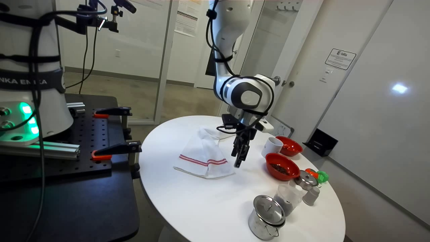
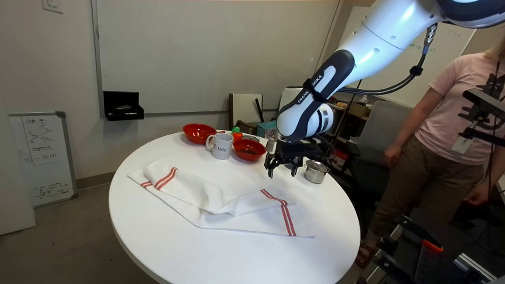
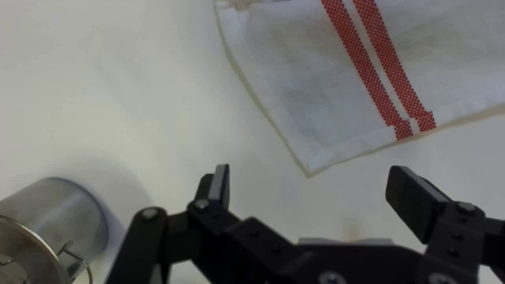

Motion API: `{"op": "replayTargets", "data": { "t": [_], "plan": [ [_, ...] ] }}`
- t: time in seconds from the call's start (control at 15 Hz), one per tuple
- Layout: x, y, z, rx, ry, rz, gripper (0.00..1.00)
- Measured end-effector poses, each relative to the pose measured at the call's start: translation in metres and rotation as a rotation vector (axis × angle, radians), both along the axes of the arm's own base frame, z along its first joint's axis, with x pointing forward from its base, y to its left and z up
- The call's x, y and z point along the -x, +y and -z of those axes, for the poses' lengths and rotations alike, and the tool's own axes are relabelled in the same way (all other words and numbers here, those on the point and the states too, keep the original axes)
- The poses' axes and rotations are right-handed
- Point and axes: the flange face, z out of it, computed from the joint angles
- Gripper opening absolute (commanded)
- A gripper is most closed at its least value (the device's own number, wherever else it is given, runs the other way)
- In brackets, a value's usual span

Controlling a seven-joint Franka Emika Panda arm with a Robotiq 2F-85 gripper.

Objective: Fold up the white towel on the table.

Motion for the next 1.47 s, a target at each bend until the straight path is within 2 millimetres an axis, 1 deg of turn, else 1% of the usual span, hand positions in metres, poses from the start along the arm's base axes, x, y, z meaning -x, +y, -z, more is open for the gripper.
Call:
{"op": "replayTargets", "data": {
  "t": [0.27,0.47,0.8,0.87,0.93,1.2,1.47],
  "plan": [
    [-0.008,-0.011,0.014,0.007,-0.002,0.010,1.00],
    [-0.012,-0.017,0.021,0.007,0.000,0.019,1.00],
    [-0.015,-0.022,0.027,-0.018,0.025,0.063,1.00],
    [-0.016,-0.022,0.027,-0.024,0.029,0.073,0.99],
    [-0.016,-0.023,0.026,-0.029,0.031,0.081,0.92],
    [-0.018,-0.024,0.026,-0.036,0.036,0.106,1.00],
    [-0.018,-0.025,0.032,-0.037,0.042,0.126,1.00]
  ]
}}
